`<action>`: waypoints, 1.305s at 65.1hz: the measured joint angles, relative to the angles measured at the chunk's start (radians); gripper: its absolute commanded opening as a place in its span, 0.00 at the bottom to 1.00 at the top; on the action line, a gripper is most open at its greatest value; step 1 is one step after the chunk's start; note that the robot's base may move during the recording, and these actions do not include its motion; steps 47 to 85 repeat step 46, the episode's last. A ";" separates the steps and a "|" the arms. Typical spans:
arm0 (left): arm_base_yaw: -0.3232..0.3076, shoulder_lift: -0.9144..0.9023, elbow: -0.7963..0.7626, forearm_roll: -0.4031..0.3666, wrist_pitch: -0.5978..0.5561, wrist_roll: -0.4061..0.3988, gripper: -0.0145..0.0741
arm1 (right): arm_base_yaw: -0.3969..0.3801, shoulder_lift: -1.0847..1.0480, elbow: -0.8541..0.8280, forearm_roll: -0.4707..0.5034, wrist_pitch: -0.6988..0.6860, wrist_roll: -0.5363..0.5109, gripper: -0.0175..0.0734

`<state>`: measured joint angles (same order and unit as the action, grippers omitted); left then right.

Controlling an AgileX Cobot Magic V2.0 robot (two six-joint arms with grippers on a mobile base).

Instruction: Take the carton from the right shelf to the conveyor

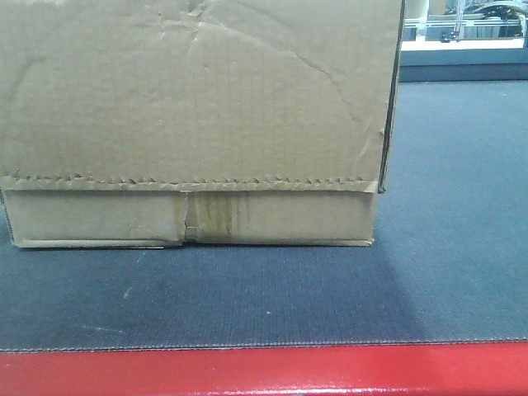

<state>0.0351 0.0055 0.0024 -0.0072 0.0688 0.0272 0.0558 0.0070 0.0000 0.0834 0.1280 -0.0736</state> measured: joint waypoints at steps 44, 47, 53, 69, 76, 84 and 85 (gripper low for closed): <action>0.000 0.000 0.000 0.000 0.000 0.000 0.19 | 0.000 0.000 0.000 0.002 0.000 -0.002 0.12; 0.000 0.000 0.000 0.000 0.000 0.000 0.19 | 0.000 0.000 0.000 0.002 0.000 -0.002 0.12; 0.000 0.000 0.000 0.000 0.000 0.000 0.19 | 0.000 0.000 0.000 0.002 0.000 -0.002 0.12; 0.000 0.000 0.000 0.000 0.000 0.000 0.19 | 0.000 0.000 0.000 0.002 0.000 -0.002 0.12; 0.000 0.000 0.000 0.000 0.000 0.000 0.19 | 0.000 0.000 0.000 0.002 0.000 -0.002 0.12; 0.000 0.000 0.000 0.000 0.000 0.000 0.19 | 0.000 0.000 0.000 0.002 0.000 -0.002 0.12; 0.000 0.000 0.000 0.000 0.000 0.000 0.19 | 0.000 0.000 0.000 0.002 0.000 -0.002 0.12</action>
